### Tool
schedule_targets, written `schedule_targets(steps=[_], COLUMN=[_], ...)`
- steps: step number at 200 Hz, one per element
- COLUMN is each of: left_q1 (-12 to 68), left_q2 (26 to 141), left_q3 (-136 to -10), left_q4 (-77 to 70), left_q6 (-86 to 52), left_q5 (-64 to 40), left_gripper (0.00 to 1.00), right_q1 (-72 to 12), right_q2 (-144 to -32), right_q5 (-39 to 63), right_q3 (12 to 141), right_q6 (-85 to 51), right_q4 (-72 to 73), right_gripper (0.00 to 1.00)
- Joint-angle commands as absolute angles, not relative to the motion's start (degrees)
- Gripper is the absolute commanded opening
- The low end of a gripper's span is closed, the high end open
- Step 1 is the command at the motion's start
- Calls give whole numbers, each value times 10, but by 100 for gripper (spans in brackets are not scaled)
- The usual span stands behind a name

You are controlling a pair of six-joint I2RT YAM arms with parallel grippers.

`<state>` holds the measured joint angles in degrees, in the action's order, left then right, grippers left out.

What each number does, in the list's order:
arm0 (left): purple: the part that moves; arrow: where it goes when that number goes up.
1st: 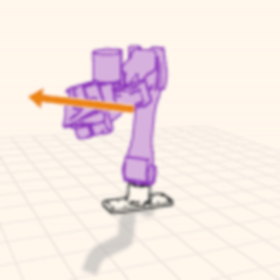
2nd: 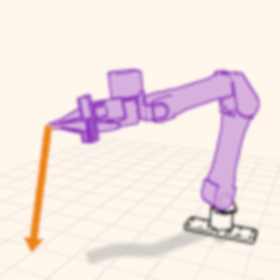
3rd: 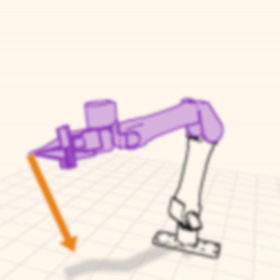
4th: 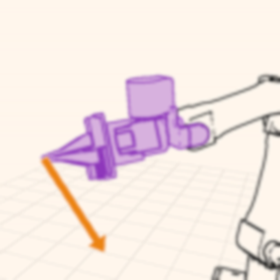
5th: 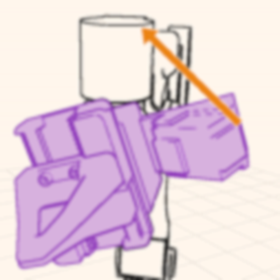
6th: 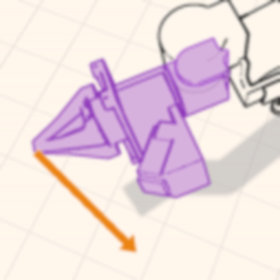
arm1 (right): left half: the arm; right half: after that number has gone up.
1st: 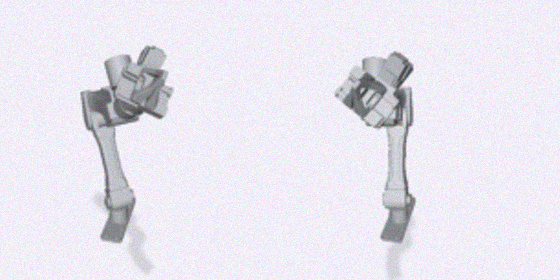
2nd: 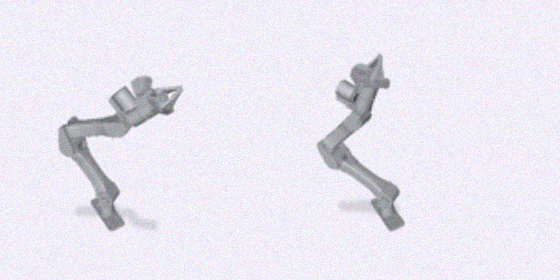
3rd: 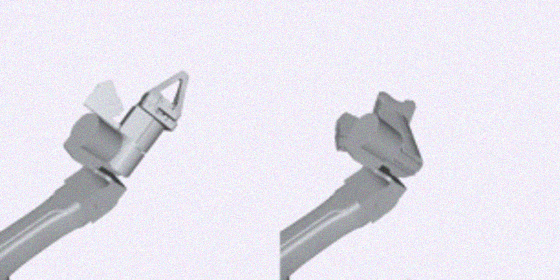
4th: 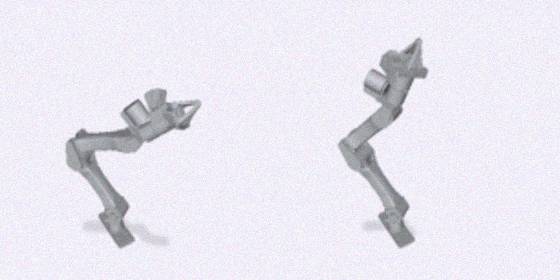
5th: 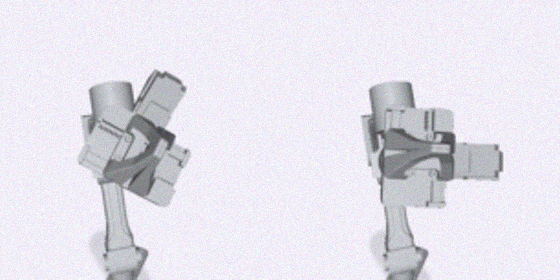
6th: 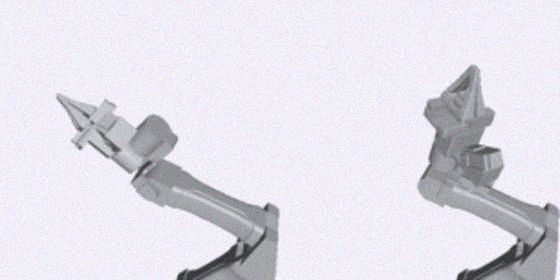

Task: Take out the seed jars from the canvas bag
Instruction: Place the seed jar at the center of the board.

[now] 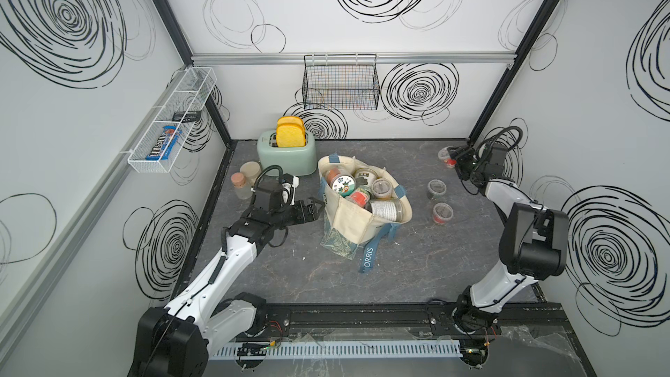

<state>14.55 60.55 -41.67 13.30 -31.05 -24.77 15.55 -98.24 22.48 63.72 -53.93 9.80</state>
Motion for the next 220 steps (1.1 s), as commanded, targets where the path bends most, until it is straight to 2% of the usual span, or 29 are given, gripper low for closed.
schedule_targets(steps=[1,100,139,164,220], left_q1=[141,132,127,125,124], left_q2=[612,613,613,612,609], left_q3=[-414,-405,-405,-404,-404], left_q4=[105,87,84,84,84], left_q6=[-304,-310,-311,-312,-313], left_q5=[-259,-271,-276,-277,-277], left_gripper=[96,96,96,96,96], right_q1=[186,211,209,210,225], right_q2=[-995,-1130,-1129,-1125,-1107], right_q5=[249,253,225,207,190], right_q3=[605,633,617,615,585], right_q6=[-535,-527,-508,-490,-465], right_q4=[98,95,59,30,2], right_gripper=[71,72,77,85,85])
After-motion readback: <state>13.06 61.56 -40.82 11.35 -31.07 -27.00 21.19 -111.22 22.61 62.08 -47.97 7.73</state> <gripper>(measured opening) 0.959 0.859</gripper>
